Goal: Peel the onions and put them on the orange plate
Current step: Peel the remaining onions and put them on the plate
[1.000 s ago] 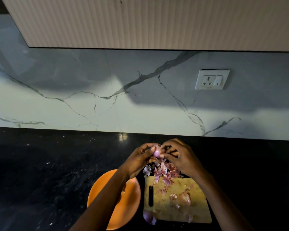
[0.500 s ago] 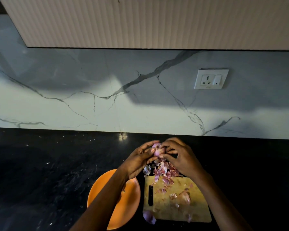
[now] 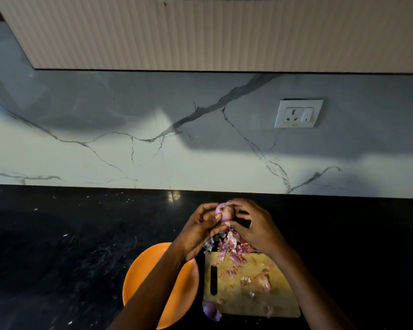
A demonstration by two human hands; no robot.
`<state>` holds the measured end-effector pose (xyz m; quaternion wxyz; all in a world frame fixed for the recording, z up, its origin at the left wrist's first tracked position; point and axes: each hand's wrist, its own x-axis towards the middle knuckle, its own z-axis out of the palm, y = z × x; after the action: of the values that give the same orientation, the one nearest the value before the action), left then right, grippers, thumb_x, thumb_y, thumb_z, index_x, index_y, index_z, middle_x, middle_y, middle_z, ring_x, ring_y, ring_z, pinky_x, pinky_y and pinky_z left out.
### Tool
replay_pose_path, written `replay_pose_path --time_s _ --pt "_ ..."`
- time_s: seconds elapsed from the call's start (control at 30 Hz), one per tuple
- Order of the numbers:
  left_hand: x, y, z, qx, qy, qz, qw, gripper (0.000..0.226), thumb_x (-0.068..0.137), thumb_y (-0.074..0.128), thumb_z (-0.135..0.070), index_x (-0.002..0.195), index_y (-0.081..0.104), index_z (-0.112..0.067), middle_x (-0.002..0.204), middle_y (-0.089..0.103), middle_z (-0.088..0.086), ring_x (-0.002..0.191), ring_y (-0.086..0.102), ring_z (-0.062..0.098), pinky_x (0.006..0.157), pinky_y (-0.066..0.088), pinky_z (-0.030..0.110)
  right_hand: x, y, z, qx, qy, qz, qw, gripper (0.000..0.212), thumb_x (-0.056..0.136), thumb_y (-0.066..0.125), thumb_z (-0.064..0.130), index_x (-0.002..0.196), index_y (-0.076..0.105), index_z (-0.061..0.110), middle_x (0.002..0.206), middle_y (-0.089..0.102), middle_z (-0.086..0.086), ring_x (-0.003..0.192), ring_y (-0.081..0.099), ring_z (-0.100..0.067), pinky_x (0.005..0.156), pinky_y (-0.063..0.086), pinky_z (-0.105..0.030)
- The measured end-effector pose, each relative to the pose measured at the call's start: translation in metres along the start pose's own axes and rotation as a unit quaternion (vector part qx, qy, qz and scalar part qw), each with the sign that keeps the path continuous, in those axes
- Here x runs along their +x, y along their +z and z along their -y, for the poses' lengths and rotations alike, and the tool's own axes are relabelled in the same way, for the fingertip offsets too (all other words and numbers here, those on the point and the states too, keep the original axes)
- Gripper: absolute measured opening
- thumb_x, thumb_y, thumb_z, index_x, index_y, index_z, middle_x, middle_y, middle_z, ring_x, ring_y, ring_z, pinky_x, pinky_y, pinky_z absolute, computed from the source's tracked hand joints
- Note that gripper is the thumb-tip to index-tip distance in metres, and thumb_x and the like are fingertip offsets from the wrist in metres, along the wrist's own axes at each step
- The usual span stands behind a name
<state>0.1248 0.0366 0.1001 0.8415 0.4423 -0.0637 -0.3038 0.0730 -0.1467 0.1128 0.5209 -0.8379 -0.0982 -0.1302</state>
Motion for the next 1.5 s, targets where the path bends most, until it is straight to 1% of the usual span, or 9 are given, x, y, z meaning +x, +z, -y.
replay_pose_path --time_s 0.13,0.27,0.47,0.63,0.83,0.93,1.1,1.3,1.5 --pt "0.0 0.002 -0.005 0.005 -0.01 0.004 1.0 0.041 0.091 0.058 -0.008 0.13 0.052 0.002 0.117 0.066 0.019 0.098 0.07 0.023 0.08 0.061 0.029 0.002 0.002 -0.002 -0.024 0.041 -0.015 0.999 0.051 0.079 0.085 0.02 0.124 0.062 0.031 0.12 0.066 0.019 0.109 0.063 0.001 0.088 0.053 -0.017" --pt "-0.003 0.0 -0.009 0.134 -0.001 -0.002 0.991 0.031 0.094 0.058 -0.015 0.123 0.057 -0.004 0.112 0.068 0.014 0.094 0.07 0.016 0.074 0.056 0.026 0.002 -0.005 -0.001 -0.025 0.06 -0.03 0.997 0.041 0.079 0.085 0.023 0.112 0.064 0.036 0.108 0.07 0.026 0.104 0.065 0.002 0.085 0.048 -0.014" --pt "-0.004 0.002 -0.008 0.208 0.046 -0.014 0.977 0.039 0.09 0.065 -0.016 0.129 0.06 -0.01 0.118 0.072 0.014 0.111 0.068 0.03 0.095 0.055 0.039 0.0 -0.005 0.0 0.036 0.075 0.001 0.997 0.044 0.092 0.072 0.017 0.128 0.061 0.04 0.122 0.069 0.017 0.112 0.066 -0.003 0.094 0.054 -0.025" --pt "-0.003 0.003 0.0 0.21 0.038 -0.008 0.977 0.03 0.1 0.056 -0.011 0.129 0.061 -0.004 0.114 0.072 0.019 0.101 0.07 0.029 0.083 0.056 0.03 -0.003 -0.006 -0.003 0.043 0.09 0.011 0.995 0.056 0.086 0.078 0.011 0.128 0.061 0.043 0.125 0.069 0.018 0.114 0.066 -0.004 0.099 0.054 -0.03" --pt "0.003 0.0 -0.014 0.421 0.097 -0.035 0.901 0.018 0.094 0.069 -0.019 0.11 0.075 -0.016 0.099 0.078 -0.001 0.092 0.074 0.013 0.083 0.057 0.023 0.0 -0.018 -0.006 0.032 0.11 0.032 0.993 0.044 0.091 0.073 0.019 0.12 0.06 0.049 0.126 0.067 0.013 0.114 0.066 -0.006 0.1 0.055 -0.042" --pt "0.004 0.003 -0.015 0.399 0.097 -0.044 0.911 0.013 0.087 0.076 -0.019 0.1 0.074 -0.017 0.089 0.079 0.004 0.082 0.076 0.022 0.079 0.061 0.033 0.002 -0.019 -0.001 0.055 0.104 0.038 0.992 0.045 0.095 0.067 0.015 0.125 0.061 0.048 0.127 0.068 0.012 0.118 0.064 -0.005 0.103 0.053 -0.036" --pt "0.0 0.009 -0.015 0.372 0.107 -0.038 0.921 0.017 0.086 0.075 -0.012 0.102 0.07 -0.008 0.084 0.078 0.007 0.074 0.076 0.021 0.069 0.059 0.023 0.003 -0.019 0.004 0.044 0.1 0.054 0.993 0.044 0.096 0.065 0.014 0.128 0.059 0.043 0.129 0.066 0.015 0.119 0.062 0.001 0.103 0.05 -0.026" --pt "0.002 0.0 -0.011 0.42 0.128 -0.039 0.898 0.007 0.092 0.069 -0.013 0.099 0.071 -0.013 0.086 0.078 0.005 0.08 0.076 0.021 0.08 0.062 0.037 0.003 -0.018 0.004 0.039 0.098 0.051 0.993 0.042 0.097 0.064 0.012 0.129 0.059 0.038 0.127 0.063 0.019 0.119 0.06 0.006 0.102 0.049 -0.021" --pt "0.001 0.0 -0.013 0.385 0.116 -0.035 0.915 0.008 0.091 0.068 -0.012 0.099 0.071 -0.013 0.088 0.078 0.007 0.083 0.076 0.024 0.079 0.062 0.036 0.004 -0.016 0.004 0.049 0.102 0.041 0.993 0.04 0.095 0.067 0.013 0.126 0.061 0.038 0.125 0.067 0.014 0.116 0.063 0.0 0.101 0.052 -0.025"
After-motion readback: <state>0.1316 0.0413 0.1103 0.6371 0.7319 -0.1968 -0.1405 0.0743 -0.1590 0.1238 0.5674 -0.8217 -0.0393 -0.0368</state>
